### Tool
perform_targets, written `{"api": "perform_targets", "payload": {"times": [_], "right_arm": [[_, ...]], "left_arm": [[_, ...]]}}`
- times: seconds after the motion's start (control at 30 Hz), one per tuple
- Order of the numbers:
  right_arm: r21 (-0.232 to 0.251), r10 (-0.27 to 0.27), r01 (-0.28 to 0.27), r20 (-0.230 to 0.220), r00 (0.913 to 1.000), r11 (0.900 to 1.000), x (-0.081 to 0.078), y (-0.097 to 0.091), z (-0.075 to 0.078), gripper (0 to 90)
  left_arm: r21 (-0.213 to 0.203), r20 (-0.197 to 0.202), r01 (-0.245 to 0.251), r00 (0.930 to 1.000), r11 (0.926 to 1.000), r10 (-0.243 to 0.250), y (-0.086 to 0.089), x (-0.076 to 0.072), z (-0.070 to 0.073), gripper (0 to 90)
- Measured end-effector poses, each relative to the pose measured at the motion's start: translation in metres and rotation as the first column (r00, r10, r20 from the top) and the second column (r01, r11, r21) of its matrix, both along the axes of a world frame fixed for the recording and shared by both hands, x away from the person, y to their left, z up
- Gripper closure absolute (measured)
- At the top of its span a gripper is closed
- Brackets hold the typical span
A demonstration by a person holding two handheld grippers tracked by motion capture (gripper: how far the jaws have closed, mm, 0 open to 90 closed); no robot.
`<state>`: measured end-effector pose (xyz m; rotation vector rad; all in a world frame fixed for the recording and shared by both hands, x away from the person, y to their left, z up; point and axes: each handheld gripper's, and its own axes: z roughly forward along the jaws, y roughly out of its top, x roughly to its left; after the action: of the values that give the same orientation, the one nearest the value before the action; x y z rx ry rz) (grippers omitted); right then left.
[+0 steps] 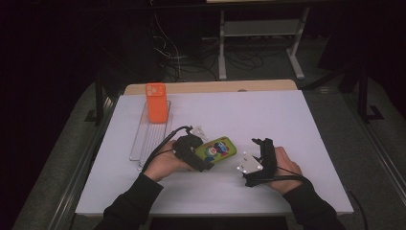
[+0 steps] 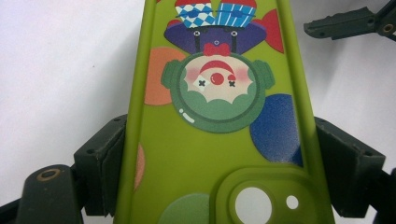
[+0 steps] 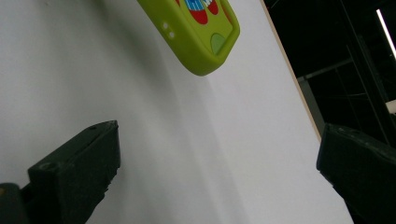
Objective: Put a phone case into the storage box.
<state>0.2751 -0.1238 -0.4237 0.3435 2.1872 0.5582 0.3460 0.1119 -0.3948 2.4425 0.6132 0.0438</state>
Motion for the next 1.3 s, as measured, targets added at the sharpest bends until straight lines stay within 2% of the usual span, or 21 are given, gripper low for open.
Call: {"api": "perform_targets", "payload": {"times": [0.13, 0.2, 0.27, 0.3, 0.33, 0.37, 0.43, 0.5, 0.6, 0.7, 0.77, 0.8, 0.9, 0.93, 0.97, 1.07, 1.1, 1.17, 1.23, 1.27, 1.3], "right_arm": [[-0.047, 0.019, -0.017, 0.043, 0.9989, 0.9987, -0.001, 0.003, -0.001, 0.0], [-0.111, 0.057, -0.049, 0.074, 0.9956, 0.9926, 0.0, 0.003, 0.0, 0.0], [-0.123, 0.056, -0.045, 0.088, 0.9945, 0.9914, -0.003, 0.005, -0.001, 0.0], [-0.114, 0.053, -0.041, 0.101, 0.9935, 0.9926, -0.004, 0.007, -0.003, 0.0], [-0.126, 0.06, -0.046, 0.109, 0.9922, 0.991, -0.004, 0.007, -0.003, 0.0], [-0.145, 0.07, -0.051, 0.122, 0.9901, 0.988, -0.005, 0.009, -0.003, 0.0], [-0.195, 0.098, -0.068, 0.147, 0.9843, 0.9784, -0.005, 0.01, -0.003, 0.0], [-0.201, 0.102, -0.068, 0.162, 0.9815, 0.9772, -0.007, 0.013, -0.006, 0.0], [-0.247, 0.131, -0.082, 0.19, 0.9731, 0.9657, -0.009, 0.016, -0.007, 0.0], [-0.26, 0.136, -0.078, 0.213, 0.9675, 0.9625, -0.01, 0.019, -0.009, 0.0], [-0.278, 0.152, -0.087, 0.221, 0.9632, 0.9566, -0.01, 0.021, -0.009, 0.0], [-0.274, 0.154, -0.088, 0.231, 0.9607, 0.9578, -0.011, 0.022, -0.009, 0.0], [-0.285, 0.159, -0.085, 0.245, 0.9564, 0.9547, -0.011, 0.026, -0.01, 0.0], [-0.287, 0.158, -0.084, 0.247, 0.956, 0.9543, -0.011, 0.027, -0.011, 0.0], [-0.289, 0.161, -0.085, 0.251, 0.9544, 0.9537, -0.01, 0.029, -0.011, 0.0], [-0.296, 0.176, -0.094, 0.266, 0.9477, 0.9505, -0.009, 0.032, -0.012, 3.2], [-0.287, 0.177, -0.097, 0.269, 0.9465, 0.9529, -0.01, 0.033, -0.012, 4.1], [-0.288, 0.19, -0.106, 0.284, 0.9398, 0.9518, -0.01, 0.037, -0.012, 6.3], [-0.284, 0.199, -0.115, 0.288, 0.9367, 0.9519, -0.009, 0.041, -0.013, 8.7], [-0.31, 0.228, -0.132, 0.299, 0.9267, 0.9416, -0.007, 0.042, -0.012, 10.1], [-0.307, 0.235, -0.135, 0.314, 0.9198, 0.9419, -0.007, 0.044, -0.014, 11.7]], "left_arm": [[-0.013, -0.007, -0.012, 0.9999, 0.9998, 0.012, -0.001, -0.001, -0.001, 15.3], [-0.014, -0.008, -0.016, 0.9998, 0.9998, 0.016, -0.001, -0.002, -0.001, 15.3], [-0.011, -0.007, -0.016, 0.9999, 0.9998, 0.016, -0.001, -0.001, -0.001, 15.3], [-0.002, -0.004, -0.007, 1.0, 1.0, 0.007, 0.0, -0.001, -0.001, 15.3], [0.01, -0.002, 0.007, 1.0, 0.9999, -0.007, 0.001, 0.0, 0.0, 15.3], [0.03, 0.005, 0.028, 0.9996, 0.9992, -0.028, 0.002, 0.002, 0.001, 15.3], [0.004, -0.006, 0.004, 1.0, 1.0, -0.004, 0.001, 0.0, 0.0, 15.3], [0.0, -0.001, 0.001, 1.0, 1.0, -0.001, 0.001, 0.0, 0.0, 15.3], [-0.004, -0.008, -0.007, 0.9999, 1.0, 0.007, 0.0, -0.001, 0.0, 15.3], [-0.003, -0.007, -0.002, 1.0, 1.0, 0.002, 0.0, -0.001, 0.0, 15.3], [0.002, -0.008, 0.006, 1.0, 1.0, -0.006, 0.0, 0.0, 0.001, 15.3], [0.009, -0.007, 0.012, 0.9999, 0.9999, -0.012, 0.0, 0.0, 0.001, 15.3], [0.004, -0.008, 0.011, 0.9999, 0.9999, -0.011, 0.0, -0.001, 0.001, 15.3], [-0.016, -0.01, -0.004, 0.9999, 0.9999, 0.004, -0.002, -0.002, 0.0, 15.3], [-0.012, -0.009, 0.0, 1.0, 0.9999, 0.0, -0.002, -0.002, 0.0, 15.3], [-0.012, -0.007, 0.003, 1.0, 0.9999, -0.004, -0.002, -0.001, 0.0, 15.3], [-0.011, -0.008, 0.003, 1.0, 0.9999, -0.004, -0.002, -0.001, 0.0, 15.3], [-0.01, -0.01, 0.004, 0.9999, 0.9999, -0.004, -0.002, -0.002, 0.0, 15.3], [0.002, -0.007, 0.015, 0.9999, 0.9999, -0.015, -0.002, -0.001, 0.001, 15.3], [0.002, -0.007, 0.015, 0.9999, 0.9999, -0.015, -0.002, -0.001, 0.001, 15.4], [0.001, -0.006, 0.015, 0.9999, 0.9999, -0.015, -0.002, -0.001, 0.001, 15.3]]}}
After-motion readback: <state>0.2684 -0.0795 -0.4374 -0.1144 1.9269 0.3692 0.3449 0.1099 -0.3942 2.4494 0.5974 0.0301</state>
